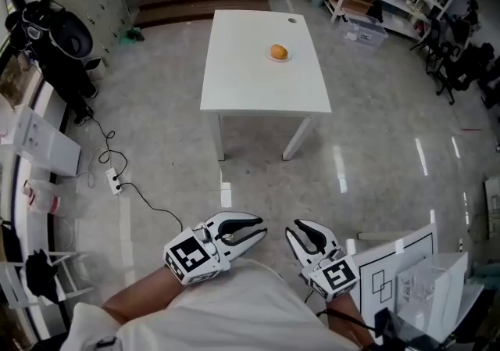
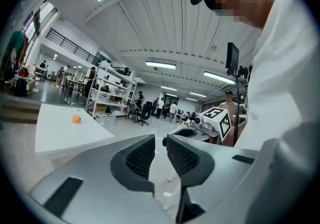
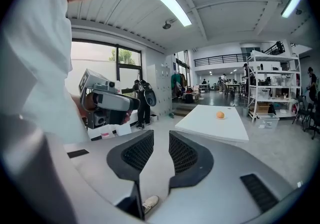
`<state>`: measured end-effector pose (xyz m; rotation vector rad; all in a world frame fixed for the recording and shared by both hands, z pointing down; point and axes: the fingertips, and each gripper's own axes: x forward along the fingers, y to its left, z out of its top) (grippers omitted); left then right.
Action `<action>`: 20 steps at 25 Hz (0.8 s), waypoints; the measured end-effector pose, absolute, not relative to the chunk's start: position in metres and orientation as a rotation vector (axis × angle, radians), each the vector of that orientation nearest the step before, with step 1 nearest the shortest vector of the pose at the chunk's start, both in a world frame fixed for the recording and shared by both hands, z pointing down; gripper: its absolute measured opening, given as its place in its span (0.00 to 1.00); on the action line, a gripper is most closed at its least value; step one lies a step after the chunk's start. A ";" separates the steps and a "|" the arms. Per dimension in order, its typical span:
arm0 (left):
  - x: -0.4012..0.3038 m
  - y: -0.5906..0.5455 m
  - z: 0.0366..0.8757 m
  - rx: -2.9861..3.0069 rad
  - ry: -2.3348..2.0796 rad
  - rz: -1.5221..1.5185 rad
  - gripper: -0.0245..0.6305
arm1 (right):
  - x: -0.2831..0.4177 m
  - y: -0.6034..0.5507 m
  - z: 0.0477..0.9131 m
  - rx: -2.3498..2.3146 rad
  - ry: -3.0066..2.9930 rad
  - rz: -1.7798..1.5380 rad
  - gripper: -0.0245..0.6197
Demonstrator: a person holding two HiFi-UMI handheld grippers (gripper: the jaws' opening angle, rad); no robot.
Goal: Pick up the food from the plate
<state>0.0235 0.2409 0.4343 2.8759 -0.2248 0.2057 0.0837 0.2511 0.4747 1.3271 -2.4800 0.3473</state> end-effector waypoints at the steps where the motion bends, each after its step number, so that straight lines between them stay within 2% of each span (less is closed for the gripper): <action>1: 0.019 0.218 0.428 2.887 -0.226 0.195 0.14 | 0.081 0.226 0.471 1.326 -2.467 0.333 0.20; 10: -0.041 0.059 0.435 2.831 -0.329 0.228 0.14 | 0.062 0.049 0.471 1.290 -2.443 0.271 0.20; 15: -0.038 -0.007 0.444 2.780 -0.441 0.201 0.14 | 0.088 -0.045 0.485 1.259 -2.420 0.252 0.20; 20: -0.044 -0.104 0.453 2.702 -0.653 0.198 0.14 | 0.124 -0.162 0.503 1.218 -2.420 0.189 0.26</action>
